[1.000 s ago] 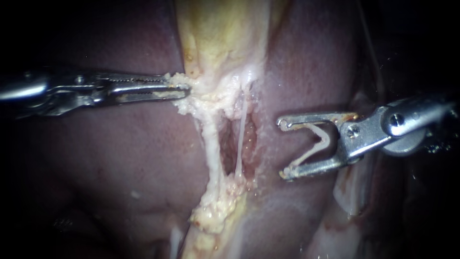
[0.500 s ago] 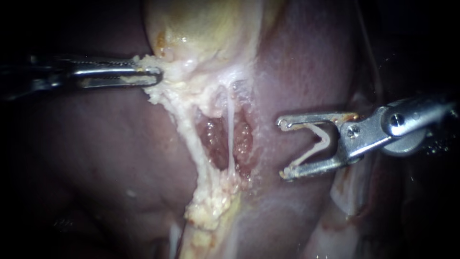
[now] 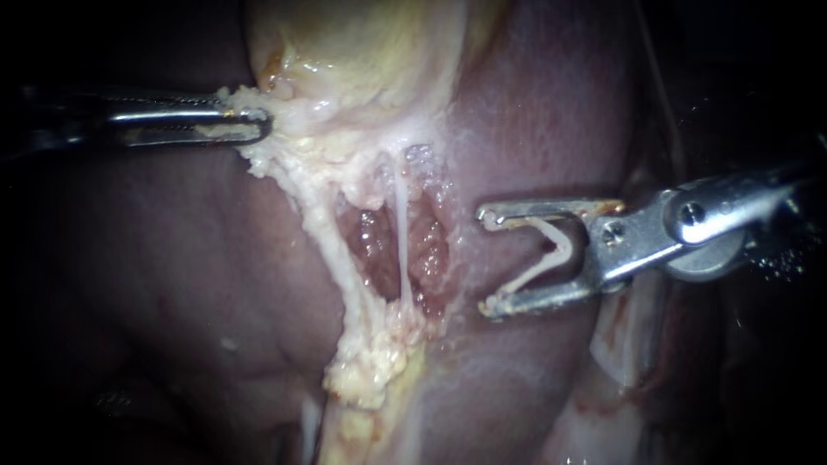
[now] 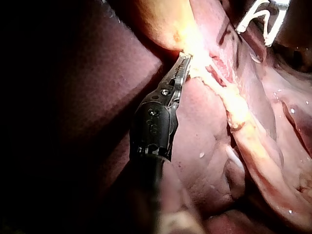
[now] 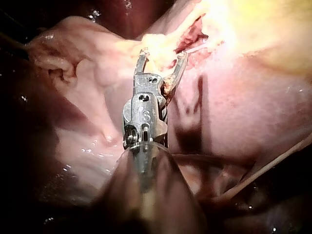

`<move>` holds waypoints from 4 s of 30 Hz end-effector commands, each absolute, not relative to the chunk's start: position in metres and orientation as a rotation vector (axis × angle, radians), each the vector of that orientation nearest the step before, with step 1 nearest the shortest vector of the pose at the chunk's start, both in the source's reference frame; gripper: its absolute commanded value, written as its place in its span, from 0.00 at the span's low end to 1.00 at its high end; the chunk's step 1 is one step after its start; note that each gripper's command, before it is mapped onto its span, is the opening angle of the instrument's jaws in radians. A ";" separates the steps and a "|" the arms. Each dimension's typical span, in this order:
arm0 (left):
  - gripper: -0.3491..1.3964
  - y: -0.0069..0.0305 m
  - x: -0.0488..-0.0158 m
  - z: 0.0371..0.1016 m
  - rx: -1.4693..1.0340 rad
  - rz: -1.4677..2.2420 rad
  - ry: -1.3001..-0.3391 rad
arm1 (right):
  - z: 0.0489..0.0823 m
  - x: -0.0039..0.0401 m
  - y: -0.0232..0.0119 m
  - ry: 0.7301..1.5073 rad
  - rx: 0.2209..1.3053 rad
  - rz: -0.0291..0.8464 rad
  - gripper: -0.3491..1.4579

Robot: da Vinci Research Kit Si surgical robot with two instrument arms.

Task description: Clipping first clip left tube

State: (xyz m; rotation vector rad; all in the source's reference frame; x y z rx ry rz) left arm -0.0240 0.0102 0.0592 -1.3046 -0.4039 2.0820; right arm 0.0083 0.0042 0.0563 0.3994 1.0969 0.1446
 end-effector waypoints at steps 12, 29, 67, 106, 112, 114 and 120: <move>0.00 0.0097 -0.0248 0.0583 -1.301 2.076 -0.394 | 0.0595 0.0130 0.0022 1.084 0.462 0.169 0.47; 0.00 0.0096 -0.0250 0.0580 -1.304 2.073 -0.396 | 0.0633 0.0176 0.0018 1.098 0.499 0.172 0.47; 0.00 0.0099 -0.0251 0.0581 -1.307 2.070 -0.396 | 0.0674 0.0226 -0.0022 1.176 0.687 0.115 0.45; 0.00 0.0107 -0.0246 0.0588 -1.316 2.072 -0.397 | 0.0647 0.0240 -0.0050 1.202 0.881 0.219 0.42; 0.00 0.0107 -0.0246 0.0588 -1.313 2.067 -0.401 | 0.0648 0.0241 -0.0050 1.180 0.908 0.267 0.40; 0.00 0.0107 -0.0246 0.0588 -1.313 2.067 -0.401 | 0.0648 0.0241 -0.0050 1.172 0.918 0.281 0.37; 0.00 0.0107 -0.0246 0.0588 -1.313 2.067 -0.401 | 0.0650 0.0239 -0.0050 1.165 0.926 0.297 0.22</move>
